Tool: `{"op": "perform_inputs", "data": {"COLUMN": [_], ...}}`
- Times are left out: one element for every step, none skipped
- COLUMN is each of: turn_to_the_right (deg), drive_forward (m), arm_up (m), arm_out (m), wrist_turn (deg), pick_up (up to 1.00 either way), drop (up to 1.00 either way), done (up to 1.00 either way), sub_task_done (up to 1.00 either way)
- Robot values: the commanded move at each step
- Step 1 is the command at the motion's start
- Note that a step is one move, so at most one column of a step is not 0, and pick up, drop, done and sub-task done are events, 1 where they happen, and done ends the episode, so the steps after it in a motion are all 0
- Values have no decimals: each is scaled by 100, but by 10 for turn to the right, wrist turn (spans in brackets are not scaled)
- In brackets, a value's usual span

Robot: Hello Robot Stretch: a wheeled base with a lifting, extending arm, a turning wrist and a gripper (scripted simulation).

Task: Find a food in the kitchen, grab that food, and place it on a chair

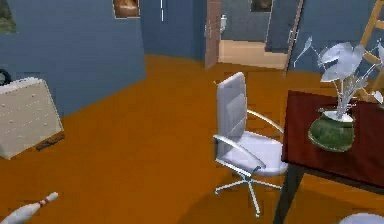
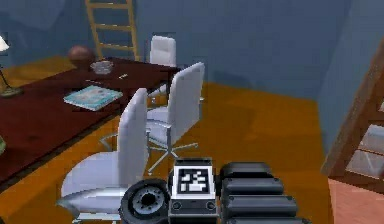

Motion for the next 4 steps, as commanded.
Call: {"op": "perform_inputs", "data": {"turn_to_the_right": [-30, 0, -450, -450], "drive_forward": [0, 75, 0, 0], "arm_up": [0, 0, 0, 0], "arm_out": [0, 0, 0, 0], "wrist_turn": [0, 0, 0, 0], "pick_up": [0, 0, 0, 0], "drop": [0, 0, 0, 0], "done": [0, 0, 0, 0], "sub_task_done": [0, 0, 0, 0]}}
